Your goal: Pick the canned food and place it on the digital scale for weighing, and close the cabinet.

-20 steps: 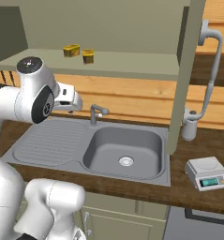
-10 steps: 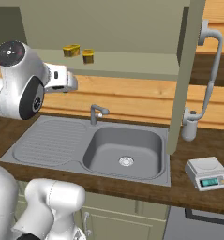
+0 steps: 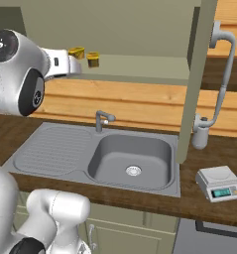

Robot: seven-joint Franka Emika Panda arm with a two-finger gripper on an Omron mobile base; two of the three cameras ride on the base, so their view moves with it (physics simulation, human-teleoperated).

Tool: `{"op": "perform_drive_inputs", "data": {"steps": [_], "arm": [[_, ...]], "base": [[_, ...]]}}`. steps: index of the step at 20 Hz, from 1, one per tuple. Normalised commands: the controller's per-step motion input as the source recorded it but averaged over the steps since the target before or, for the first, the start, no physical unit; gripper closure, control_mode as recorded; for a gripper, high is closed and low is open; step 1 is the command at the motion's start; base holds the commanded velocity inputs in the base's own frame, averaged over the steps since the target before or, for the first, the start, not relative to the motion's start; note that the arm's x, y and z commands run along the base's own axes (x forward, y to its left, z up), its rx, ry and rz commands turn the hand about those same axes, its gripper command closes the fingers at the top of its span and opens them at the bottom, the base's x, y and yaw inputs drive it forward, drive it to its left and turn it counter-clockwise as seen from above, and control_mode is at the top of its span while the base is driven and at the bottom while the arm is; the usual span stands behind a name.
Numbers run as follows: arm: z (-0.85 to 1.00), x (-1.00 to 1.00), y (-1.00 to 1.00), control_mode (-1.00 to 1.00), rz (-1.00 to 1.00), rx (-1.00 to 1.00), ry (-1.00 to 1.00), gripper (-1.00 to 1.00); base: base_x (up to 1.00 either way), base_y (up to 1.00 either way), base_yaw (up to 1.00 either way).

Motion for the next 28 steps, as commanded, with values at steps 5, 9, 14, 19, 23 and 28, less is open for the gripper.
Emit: {"op": "perform_drive_inputs", "data": {"steps": [5,9,14,19,23,28], "arm": [[0.01,0.59,0.0,-1.0,0.0,0.0,-0.03,-1.0],[0.01,0.44,-0.05,-1.0,0.0,0.0,0.02,-1.0],[0.0,0.48,0.0,-1.0,0.0,0.0,0.02,-1.0],[0.0,0.66,0.0,-1.0,0.0,0.0,0.0,-1.0],[0.0,0.63,-0.2,-1.0,0.01,0.04,0.0,-1.0],[0.0,0.59,-0.08,-1.0,0.0,0.03,0.0,-1.0]], "base": [[0.0,0.0,0.0],[0.0,0.0,0.0],[0.0,0.0,0.0],[0.0,0.0,0.0],[0.0,0.0,0.0],[0.0,0.0,0.0]]}}
